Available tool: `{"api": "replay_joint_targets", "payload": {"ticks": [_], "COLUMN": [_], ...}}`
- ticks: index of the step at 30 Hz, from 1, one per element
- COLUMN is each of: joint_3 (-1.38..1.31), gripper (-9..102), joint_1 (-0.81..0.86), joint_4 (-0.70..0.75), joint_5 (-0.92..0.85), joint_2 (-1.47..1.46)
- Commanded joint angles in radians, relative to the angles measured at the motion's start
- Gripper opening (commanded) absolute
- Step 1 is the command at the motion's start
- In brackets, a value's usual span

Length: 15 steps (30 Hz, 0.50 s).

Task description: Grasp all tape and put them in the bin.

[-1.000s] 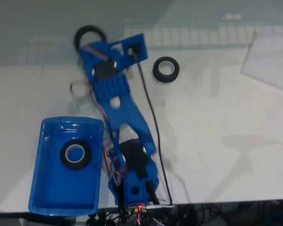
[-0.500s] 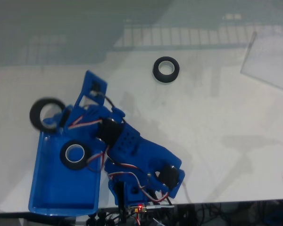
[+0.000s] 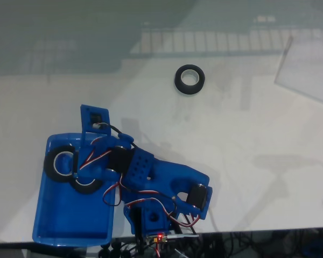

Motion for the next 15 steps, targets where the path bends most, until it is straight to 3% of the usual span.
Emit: {"api": "replay_joint_targets", "payload": {"ticks": [1,4,12,15], "joint_3": [-0.008,-0.008,-0.014,-0.015], "gripper": [0,5,34,39], "joint_1": [0.006,0.008,0.064,0.092], "joint_4": [-0.018,-0.018,-0.072,-0.112], "joint_5": [-0.014,-0.008,0.089,0.107], "joint_2": [0.003,0.005,0.006,-0.006]}}
